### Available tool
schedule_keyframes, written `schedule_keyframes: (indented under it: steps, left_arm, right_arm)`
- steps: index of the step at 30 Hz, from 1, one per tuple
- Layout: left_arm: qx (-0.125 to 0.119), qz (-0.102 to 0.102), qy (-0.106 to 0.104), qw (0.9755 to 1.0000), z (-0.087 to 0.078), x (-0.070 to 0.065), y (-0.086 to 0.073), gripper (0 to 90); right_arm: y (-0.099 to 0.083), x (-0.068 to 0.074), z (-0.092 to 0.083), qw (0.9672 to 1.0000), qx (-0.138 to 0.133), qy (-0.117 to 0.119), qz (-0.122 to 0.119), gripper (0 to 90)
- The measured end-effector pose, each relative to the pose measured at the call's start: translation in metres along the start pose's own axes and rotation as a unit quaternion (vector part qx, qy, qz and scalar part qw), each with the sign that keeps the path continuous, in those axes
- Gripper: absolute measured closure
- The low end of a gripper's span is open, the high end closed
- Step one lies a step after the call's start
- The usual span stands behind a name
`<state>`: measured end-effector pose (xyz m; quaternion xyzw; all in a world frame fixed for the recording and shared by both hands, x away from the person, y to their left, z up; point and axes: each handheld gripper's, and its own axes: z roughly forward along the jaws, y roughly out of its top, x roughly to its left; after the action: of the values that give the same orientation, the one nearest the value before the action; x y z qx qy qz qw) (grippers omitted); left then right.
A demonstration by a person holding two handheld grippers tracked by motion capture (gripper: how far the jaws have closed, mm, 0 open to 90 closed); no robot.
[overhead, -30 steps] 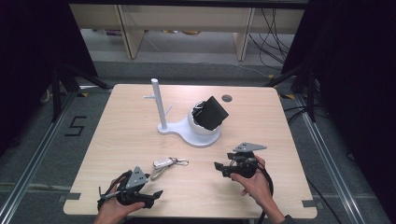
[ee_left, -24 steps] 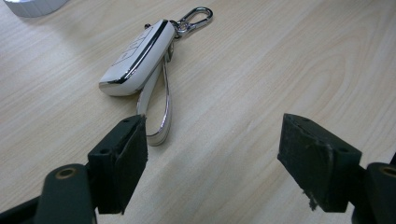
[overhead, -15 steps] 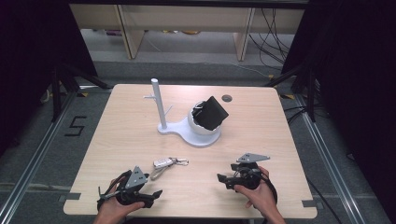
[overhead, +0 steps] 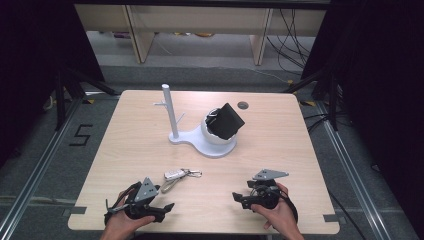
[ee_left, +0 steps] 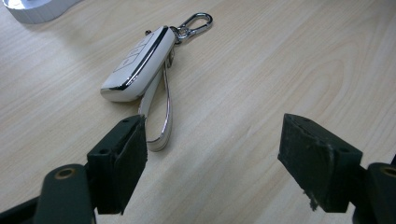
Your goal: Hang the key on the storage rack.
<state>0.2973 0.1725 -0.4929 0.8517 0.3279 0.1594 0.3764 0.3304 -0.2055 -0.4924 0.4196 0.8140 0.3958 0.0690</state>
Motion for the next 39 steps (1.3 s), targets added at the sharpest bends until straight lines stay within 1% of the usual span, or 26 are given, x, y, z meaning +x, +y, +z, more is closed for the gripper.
schedule_keyframes:
  steps: [1,6,12,13,15,16,17,18,19,20,21,22,23,24,25,26,27,28,29,30,31,32,33,35,37,39]
  left_arm:
    - [0.006,0.015,-0.006,0.9998,-0.001,0.002,0.002,22.8]
    - [0.002,0.017,-0.006,0.9998,0.000,0.004,0.009,22.8]
    - [0.015,0.042,-0.008,0.9990,0.003,0.011,0.026,23.1]
    - [0.020,0.049,-0.010,0.9986,0.004,0.013,0.030,23.5]
    - [0.022,0.060,-0.011,0.9979,0.010,0.018,0.043,24.8]
    - [0.026,0.066,-0.014,0.9974,0.013,0.019,0.048,25.6]
    - [0.026,0.066,-0.014,0.9974,0.013,0.019,0.048,26.1]
    - [0.040,0.080,-0.014,0.9959,0.019,0.022,0.058,26.6]
    - [0.040,0.080,-0.014,0.9959,0.019,0.022,0.058,27.5]
    - [0.052,0.099,-0.012,0.9937,0.026,0.024,0.068,27.5]
    - [0.052,0.099,-0.012,0.9937,0.026,0.024,0.068,27.5]
    - [0.064,0.106,-0.017,0.9922,0.030,0.025,0.074,28.1]
    - [0.069,0.117,-0.026,0.9904,0.033,0.026,0.079,28.1]
    - [0.085,0.137,-0.031,0.9865,0.039,0.026,0.087,30.0]
    - [0.085,0.137,-0.031,0.9865,0.039,0.026,0.087,30.7]
    - [0.113,0.168,-0.030,0.9788,0.047,0.027,0.094,30.7]
    - [0.113,0.168,-0.030,0.9788,0.047,0.027,0.094,30.6]
    - [0.127,0.180,-0.037,0.9747,0.054,0.028,0.101,30.9]
    - [0.127,0.180,-0.037,0.9747,0.054,0.028,0.101,32.4]
    - [0.137,0.182,-0.048,0.9726,0.058,0.027,0.105,32.4]
    - [0.150,0.189,-0.054,0.9691,0.062,0.026,0.108,34.0]
    - [0.166,0.204,-0.053,0.9632,0.068,0.024,0.111,34.3]
    - [0.166,0.204,-0.053,0.9632,0.068,0.024,0.111,35.0]
    - [0.184,0.217,-0.062,0.9567,0.078,0.024,0.118,37.4]
    - [0.187,0.218,-0.061,0.9559,0.082,0.025,0.120,39.5]
    - [0.206,0.229,-0.069,0.9489,0.091,0.025,0.124,40.7]
  right_arm:
    - [0.000,0.001,0.000,0.9998,0.003,0.008,0.017,25.1]
    - [0.000,0.001,-0.001,0.9999,0.004,0.001,0.012,25.1]
    - [0.001,0.001,0.000,0.9997,0.002,0.013,0.021,25.4]
    - [0.001,0.002,0.000,0.9996,0.002,0.013,0.024,25.5]
    - [0.001,0.000,0.000,0.9999,0.002,0.005,0.012,25.5]
    - [0.001,0.001,-0.001,0.9997,0.006,0.008,0.020,25.5]
    - [0.001,0.000,0.000,0.9999,0.004,0.011,0.012,25.6]
    - [0.001,0.000,-0.001,0.9999,0.003,0.008,0.012,25.6]
    - [0.001,0.000,0.000,0.9998,-0.003,0.016,0.013,25.6]
    - [0.002,-0.001,-0.001,0.9999,-0.003,0.010,-0.002,25.6]
    - [0.002,-0.001,-0.001,0.9999,-0.003,0.010,-0.002,25.6]
    - [0.001,0.001,0.000,0.9997,0.000,0.021,0.015,25.6]
    - [0.001,0.001,0.000,0.9997,0.000,0.021,0.015,25.6]
    - [0.002,0.001,0.000,0.9998,0.003,0.019,0.011,25.6]
    - [0.002,0.001,0.000,0.9998,0.003,0.019,0.011,25.6]
    - [0.002,0.001,0.001,0.9998,0.003,0.016,0.008,25.6]
    - [0.002,0.001,0.001,0.9998,0.004,0.016,0.008,25.6]
    - [0.002,0.000,0.001,0.9999,0.002,0.015,-0.003,25.6]
    - [0.002,0.000,0.001,0.9999,0.002,0.015,-0.003,25.6]
    - [0.002,0.000,0.000,0.9999,0.002,0.015,-0.004,25.6]
    - [0.002,0.002,0.000,0.9997,0.006,0.020,0.016,25.6]
    - [0.002,0.002,0.000,0.9996,0.006,0.021,0.016,25.6]
    - [0.002,0.002,0.000,0.9996,0.006,0.021,0.016,25.6]
    - [0.002,0.001,0.001,0.9997,0.005,0.021,0.009,25.6]
    - [0.002,0.001,0.001,0.9997,0.005,0.023,0.009,25.6]
    - [0.002,0.002,0.000,0.9996,0.006,0.024,0.015,25.6]
